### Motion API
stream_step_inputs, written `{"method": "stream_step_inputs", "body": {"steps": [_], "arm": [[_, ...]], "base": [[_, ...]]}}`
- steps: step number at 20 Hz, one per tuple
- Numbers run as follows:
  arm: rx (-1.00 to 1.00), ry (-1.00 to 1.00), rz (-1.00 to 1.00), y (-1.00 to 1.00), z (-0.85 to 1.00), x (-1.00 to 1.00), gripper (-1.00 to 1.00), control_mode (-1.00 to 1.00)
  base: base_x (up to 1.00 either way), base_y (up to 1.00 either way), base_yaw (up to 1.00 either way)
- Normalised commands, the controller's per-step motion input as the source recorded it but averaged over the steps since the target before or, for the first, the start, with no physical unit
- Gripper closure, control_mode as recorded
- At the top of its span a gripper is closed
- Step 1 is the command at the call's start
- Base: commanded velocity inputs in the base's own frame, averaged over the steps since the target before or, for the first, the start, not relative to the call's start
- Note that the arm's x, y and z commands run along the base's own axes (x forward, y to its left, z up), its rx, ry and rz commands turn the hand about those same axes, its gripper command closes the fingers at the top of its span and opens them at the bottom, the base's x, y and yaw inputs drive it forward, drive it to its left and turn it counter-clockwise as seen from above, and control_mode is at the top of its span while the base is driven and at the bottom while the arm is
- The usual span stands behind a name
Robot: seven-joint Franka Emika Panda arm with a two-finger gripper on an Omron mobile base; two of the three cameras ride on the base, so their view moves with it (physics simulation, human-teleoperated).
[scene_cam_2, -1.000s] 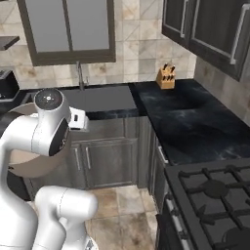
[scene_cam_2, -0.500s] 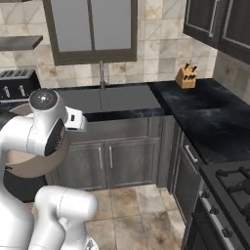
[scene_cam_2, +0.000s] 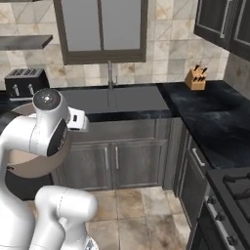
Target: Move the pot and pan from the stove into the sink.
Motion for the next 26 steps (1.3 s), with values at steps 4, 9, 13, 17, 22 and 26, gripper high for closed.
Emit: {"method": "stream_step_inputs", "body": {"steps": [4, 9, 13, 17, 22, 26], "arm": [[0.0, 0.0, 0.0, 0.0, 0.0, 0.0, 1.0, 1.0], [0.0, 0.0, 0.0, 0.0, 0.0, 0.0, 1.0, 1.0], [0.0, 0.0, 0.0, 0.0, 0.0, 0.0, 1.0, 1.0], [0.0, 0.0, 0.0, 0.0, 0.0, 0.0, 1.0, 1.0], [0.0, 0.0, 0.0, 0.0, 0.0, 0.0, 1.0, 1.0], [0.0, 0.0, 0.0, 0.0, 0.0, 0.0, 1.0, 1.0]], "base": [[0.0, -0.09, 0.27], [0.03, 0.0, 0.01], [0.5, 0.12, 0.0], [0.88, 0.16, 0.0], [0.91, 0.11, 0.0], [0.86, 0.12, 0.0]]}}
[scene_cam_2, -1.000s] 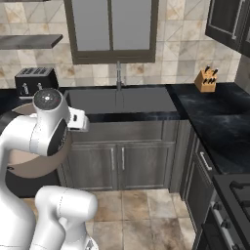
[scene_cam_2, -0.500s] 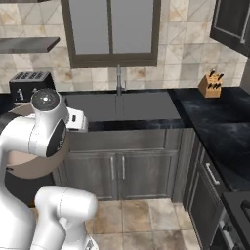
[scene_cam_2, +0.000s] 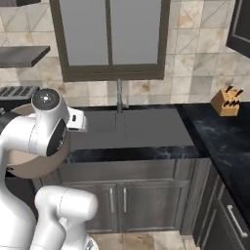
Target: Move the pot and pan from the stove into the sink.
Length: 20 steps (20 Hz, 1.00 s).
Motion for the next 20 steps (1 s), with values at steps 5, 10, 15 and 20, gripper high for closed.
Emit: {"method": "stream_step_inputs", "body": {"steps": [5, 10, 15, 20], "arm": [[0.0, 0.0, 0.0, 0.0, 0.0, 0.0, 1.0, 1.0], [0.0, 0.0, 0.0, 0.0, 0.0, 0.0, 1.0, 1.0], [0.0, 0.0, 0.0, 0.0, 0.0, 0.0, 1.0, 1.0], [0.0, 0.0, 0.0, 0.0, 0.0, 0.0, 1.0, 1.0]], "base": [[0.77, 0.1, 0.0], [0.28, 0.02, 0.0], [0.23, -0.29, 0.02], [0.31, -0.63, 0.07]]}}
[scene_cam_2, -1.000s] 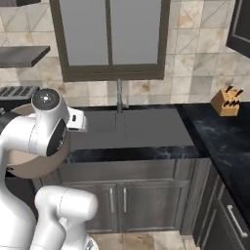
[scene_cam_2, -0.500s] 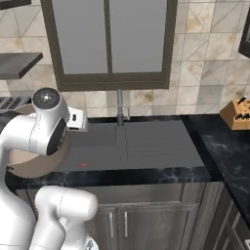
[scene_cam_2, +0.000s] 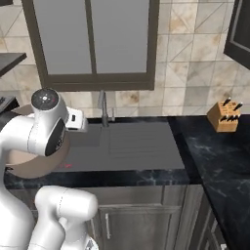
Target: Move the pot and pan from the stove into the sink.
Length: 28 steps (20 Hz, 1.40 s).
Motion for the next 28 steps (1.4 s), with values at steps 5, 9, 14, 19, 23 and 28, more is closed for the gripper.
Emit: {"method": "stream_step_inputs", "body": {"steps": [5, 9, 14, 19, 23, 28], "arm": [[0.0, 0.0, 0.0, 0.0, 0.0, 0.0, 1.0, 1.0], [0.0, 0.0, 0.0, 0.0, 0.0, 0.0, 1.0, 1.0], [0.0, 0.0, 0.0, 0.0, 0.0, 0.0, 1.0, 1.0], [0.0, 0.0, 0.0, 0.0, 0.0, 0.0, 1.0, -1.0], [0.0, 0.0, 0.0, 0.0, -0.03, 0.26, 1.0, -1.0], [0.0, 0.0, 0.0, 0.01, -0.18, 0.54, 1.0, -1.0]], "base": [[0.05, -0.16, 0.02], [0.57, 0.0, 0.0], [0.63, 0.03, -0.01], [0.0, 0.0, 0.0], [0.0, 0.0, 0.0], [0.0, 0.0, 0.0]]}}
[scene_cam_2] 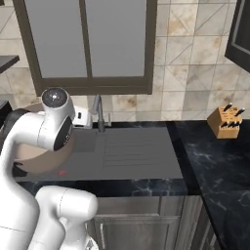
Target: Move the pot and pan from the stove into the sink.
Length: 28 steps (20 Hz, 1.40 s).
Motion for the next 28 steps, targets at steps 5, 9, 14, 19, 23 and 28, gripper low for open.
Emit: {"method": "stream_step_inputs", "body": {"steps": [5, 9, 14, 19, 23, 28], "arm": [[0.0, 0.0, 0.0, 0.03, -0.19, 0.51, 1.0, -1.0], [0.0, 0.0, 0.0, 0.13, -0.24, 0.4, 1.0, -1.0], [0.0, 0.0, -0.01, 0.27, -0.29, 0.43, 1.0, -1.0], [0.0, 0.0, -0.11, 0.32, -0.25, 0.35, 1.0, -1.0], [0.0, 0.0, -0.27, 0.24, -0.13, 0.33, 1.0, -1.0], [0.01, 0.0, -0.37, 0.25, -0.17, 0.27, 1.0, -1.0]], "base": [[0.0, 0.0, 0.0], [0.0, 0.0, 0.0], [0.0, 0.0, 0.0], [0.0, 0.0, 0.0], [0.0, 0.0, 0.0], [0.0, 0.0, 0.0]]}}
